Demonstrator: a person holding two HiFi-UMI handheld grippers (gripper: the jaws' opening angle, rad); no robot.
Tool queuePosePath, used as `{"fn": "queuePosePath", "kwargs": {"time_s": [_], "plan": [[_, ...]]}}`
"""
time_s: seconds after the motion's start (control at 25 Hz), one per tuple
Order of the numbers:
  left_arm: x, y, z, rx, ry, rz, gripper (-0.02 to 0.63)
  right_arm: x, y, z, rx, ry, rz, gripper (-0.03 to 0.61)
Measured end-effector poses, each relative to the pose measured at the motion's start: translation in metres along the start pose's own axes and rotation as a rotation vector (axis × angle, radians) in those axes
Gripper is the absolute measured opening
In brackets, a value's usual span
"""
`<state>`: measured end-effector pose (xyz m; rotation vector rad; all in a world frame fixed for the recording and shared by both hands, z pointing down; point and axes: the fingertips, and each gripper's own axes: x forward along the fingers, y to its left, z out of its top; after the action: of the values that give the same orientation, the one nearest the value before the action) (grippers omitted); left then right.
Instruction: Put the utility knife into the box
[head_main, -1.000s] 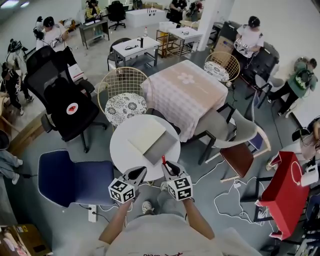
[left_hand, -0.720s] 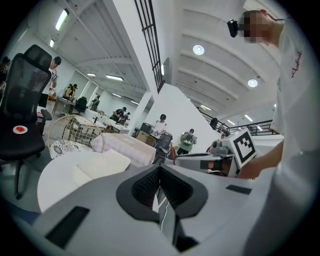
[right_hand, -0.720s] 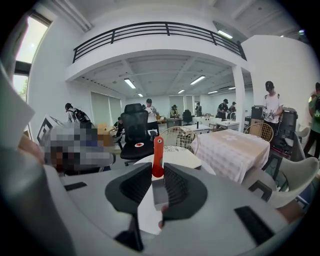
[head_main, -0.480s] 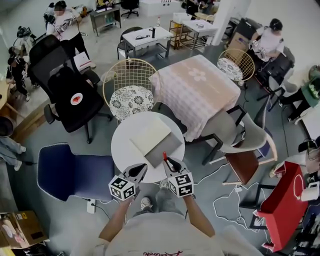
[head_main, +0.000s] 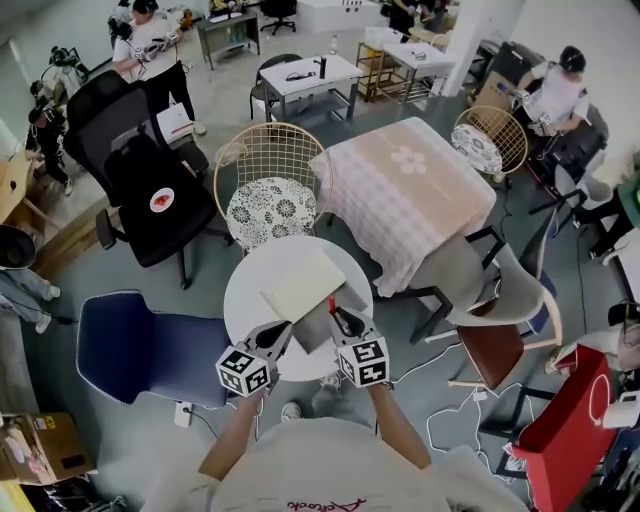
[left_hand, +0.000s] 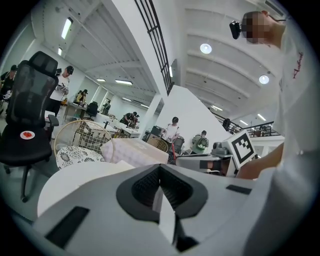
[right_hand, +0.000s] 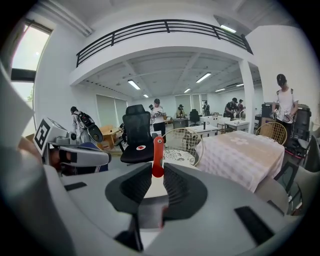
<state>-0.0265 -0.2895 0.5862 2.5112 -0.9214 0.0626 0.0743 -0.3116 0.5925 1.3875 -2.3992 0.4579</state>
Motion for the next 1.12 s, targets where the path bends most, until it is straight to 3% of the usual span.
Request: {"fn": "queuePosePath", "kwargs": {"time_s": [0.28,0.64,1.12], "plan": [[0.008,0.014,-0.016,-0.046,0.019,0.041,0.011,0.019,-0.007,-0.019,0.009,0.058,0.044,0.081],[0.006,0.023,-0.057,-0.154,0.072,0.091,0.011,0.024,-0.008,-0.071,0.064,0.192,0.079,0.080],[0.005,0.039,-0.090,-0.210,0.117,0.153,0.011,0.037,-0.010,-0.113,0.122,0.281,0.133,0.080]]}}
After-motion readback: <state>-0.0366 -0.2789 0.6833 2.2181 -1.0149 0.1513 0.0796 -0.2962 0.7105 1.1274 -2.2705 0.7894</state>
